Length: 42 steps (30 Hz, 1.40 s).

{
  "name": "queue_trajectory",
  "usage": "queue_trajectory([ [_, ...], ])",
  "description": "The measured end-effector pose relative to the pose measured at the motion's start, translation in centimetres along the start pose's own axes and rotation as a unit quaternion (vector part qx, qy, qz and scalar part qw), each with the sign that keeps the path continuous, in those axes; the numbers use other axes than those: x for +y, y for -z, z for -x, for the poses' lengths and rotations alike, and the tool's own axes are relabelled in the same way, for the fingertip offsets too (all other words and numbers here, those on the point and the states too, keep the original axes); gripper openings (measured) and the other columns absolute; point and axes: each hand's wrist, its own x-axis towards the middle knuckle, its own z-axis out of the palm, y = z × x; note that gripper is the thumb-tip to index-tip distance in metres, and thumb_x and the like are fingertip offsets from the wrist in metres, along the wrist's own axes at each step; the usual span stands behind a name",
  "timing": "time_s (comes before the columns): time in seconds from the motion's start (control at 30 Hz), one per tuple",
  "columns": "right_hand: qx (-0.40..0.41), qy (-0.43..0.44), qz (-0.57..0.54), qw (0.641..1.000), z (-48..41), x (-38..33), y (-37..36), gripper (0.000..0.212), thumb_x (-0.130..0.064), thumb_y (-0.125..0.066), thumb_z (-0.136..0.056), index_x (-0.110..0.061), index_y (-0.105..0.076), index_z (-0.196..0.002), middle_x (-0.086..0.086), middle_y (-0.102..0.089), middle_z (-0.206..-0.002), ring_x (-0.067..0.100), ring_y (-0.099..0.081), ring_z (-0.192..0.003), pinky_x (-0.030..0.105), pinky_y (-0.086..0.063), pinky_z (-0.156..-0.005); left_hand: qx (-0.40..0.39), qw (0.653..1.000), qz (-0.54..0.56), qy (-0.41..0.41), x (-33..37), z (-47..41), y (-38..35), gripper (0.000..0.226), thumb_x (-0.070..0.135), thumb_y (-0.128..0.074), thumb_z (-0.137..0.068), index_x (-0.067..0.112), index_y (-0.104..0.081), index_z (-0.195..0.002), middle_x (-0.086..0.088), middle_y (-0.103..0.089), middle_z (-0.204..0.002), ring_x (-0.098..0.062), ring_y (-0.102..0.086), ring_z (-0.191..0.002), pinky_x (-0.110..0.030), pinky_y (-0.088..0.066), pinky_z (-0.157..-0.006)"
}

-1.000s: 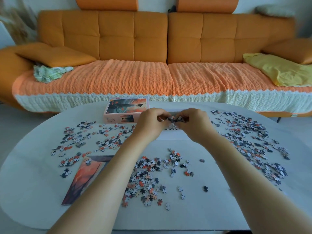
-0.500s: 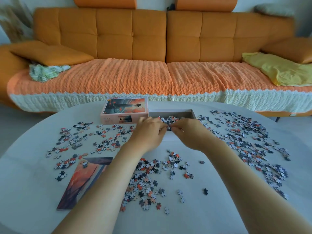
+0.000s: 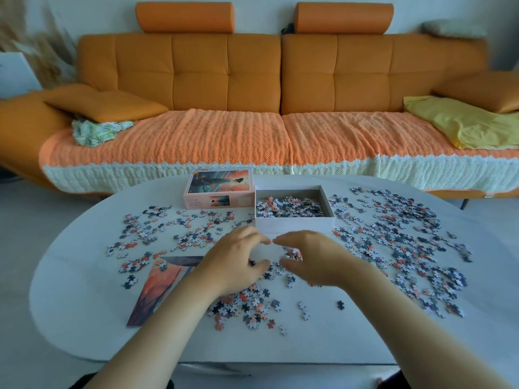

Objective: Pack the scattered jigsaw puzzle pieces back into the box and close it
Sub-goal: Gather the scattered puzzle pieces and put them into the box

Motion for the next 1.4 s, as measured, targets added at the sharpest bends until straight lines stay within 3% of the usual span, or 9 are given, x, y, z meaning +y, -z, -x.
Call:
queue_trajectory([
  [0.13, -0.048, 0.009, 0.007, 0.999, 1.5, -1.0, -1.5, 0.053, -0.041, -0.054, -0.091, -0.031, -0.044, -0.142, -0.014, -0.035, -0.152, 0.008, -0.031, -0.140, 0.031, -0.026, -0.116, -0.147, 0.981, -0.119, 0.032, -1.3, 3.4, 0.2, 0.108, 0.090, -0.034, -0.070, 0.029, -0.006, -0.155, 0.012, 0.000, -0.161, -0.011, 0.000, -0.147, -0.036, -0.001, -0.120],
  [0.3, -0.001, 0.010, -0.049, 0.999, 3.5, -1.2, -0.5, 0.040, -0.041, -0.057, -0.090, -0.039, -0.057, -0.130, -0.021, -0.052, -0.137, 0.003, -0.051, -0.123, 0.028, -0.040, -0.108, -0.167, 0.977, -0.131, 0.023, -1.1, 5.6, -0.6, 0.119, 0.096, -0.031, -0.064, 0.030, 0.014, -0.153, 0.014, 0.022, -0.158, -0.009, 0.019, -0.146, -0.032, 0.011, -0.117],
  [0.5, -0.093, -0.057, 0.051, 0.993, 5.5, 0.5, -0.1, 0.104, -0.075, -0.070, -0.058, -0.043, -0.026, -0.146, -0.011, -0.025, -0.144, 0.015, -0.021, -0.134, 0.044, -0.033, -0.111, -0.172, 0.979, -0.107, 0.003, 1.8, 4.7, -2.5, 0.126, 0.093, -0.040, -0.065, 0.024, 0.023, -0.150, 0.007, 0.029, -0.156, -0.009, 0.028, -0.142, -0.030, 0.016, -0.115],
  [0.67, -0.038, -0.066, -0.017, 0.997, 4.6, 0.9, -0.9, 0.071, -0.057, -0.074, -0.072, -0.040, -0.047, -0.136, -0.007, -0.042, -0.123, 0.011, -0.046, -0.107, 0.030, -0.044, -0.095, -0.137, 0.987, -0.084, -0.003, 3.1, 2.6, -3.8, 0.107, 0.082, -0.039, -0.078, 0.024, 0.009, -0.154, 0.008, 0.016, -0.161, -0.010, 0.018, -0.146, -0.031, 0.009, -0.116],
  [0.8, 0.014, -0.080, -0.081, 0.993, 4.4, 1.1, -0.5, 0.044, -0.041, -0.075, -0.078, -0.040, -0.061, -0.120, -0.012, -0.053, -0.107, 0.007, -0.057, -0.085, 0.023, -0.052, -0.074, -0.079, 0.997, -0.024, -0.008, 3.6, 0.9, -3.9, 0.079, 0.062, -0.048, -0.090, 0.023, -0.019, -0.153, 0.007, -0.021, -0.156, -0.011, -0.011, -0.144, -0.034, -0.019, -0.117],
  [0.93, -0.004, -0.112, -0.058, 0.992, 5.9, 3.1, 2.1, 0.067, -0.051, -0.078, -0.070, -0.042, -0.050, -0.130, -0.011, -0.048, -0.120, 0.006, -0.052, -0.098, 0.031, -0.049, -0.090, -0.053, 0.998, -0.015, -0.019, 4.1, -0.3, -3.7, 0.070, 0.062, -0.046, -0.091, 0.027, -0.030, -0.150, 0.009, -0.030, -0.149, -0.011, -0.020, -0.140, -0.031, -0.023, -0.112],
  [1.1, -0.087, -0.203, 0.004, 0.975, 7.7, 5.1, 2.8, 0.106, -0.067, -0.082, -0.046, -0.045, -0.035, -0.138, -0.002, -0.031, -0.135, 0.022, -0.039, -0.125, 0.047, -0.041, -0.105, -0.149, 0.987, -0.053, -0.027, 5.0, -0.8, -4.8, 0.091, 0.084, -0.044, -0.074, 0.048, -0.009, -0.150, 0.017, 0.005, -0.161, -0.008, 0.009, -0.147, -0.044, -0.004, -0.119],
  [1.27, -0.053, -0.199, -0.030, 0.978, 6.7, 4.3, 1.6, 0.069, -0.053, -0.084, -0.060, -0.038, -0.055, -0.122, -0.002, -0.044, -0.113, 0.017, -0.053, -0.096, 0.033, -0.051, -0.084, -0.057, 0.997, 0.010, -0.053, 5.6, -1.8, -4.8, 0.058, 0.058, -0.061, -0.085, 0.033, -0.052, -0.137, 0.009, -0.039, -0.149, -0.008, -0.028, -0.137, -0.026, -0.023, -0.111],
  [1.4, -0.003, -0.164, -0.035, 0.986, 5.6, 3.2, 0.9, 0.029, -0.033, -0.074, -0.081, -0.029, -0.067, -0.108, -0.003, -0.057, -0.102, 0.013, -0.056, -0.086, 0.023, -0.045, -0.072, -0.036, 0.998, 0.008, -0.054, 5.1, -1.2, -3.7, 0.054, 0.058, -0.058, -0.086, 0.032, -0.056, -0.133, 0.012, -0.045, -0.144, -0.007, -0.034, -0.134, -0.028, -0.026, -0.112],
])
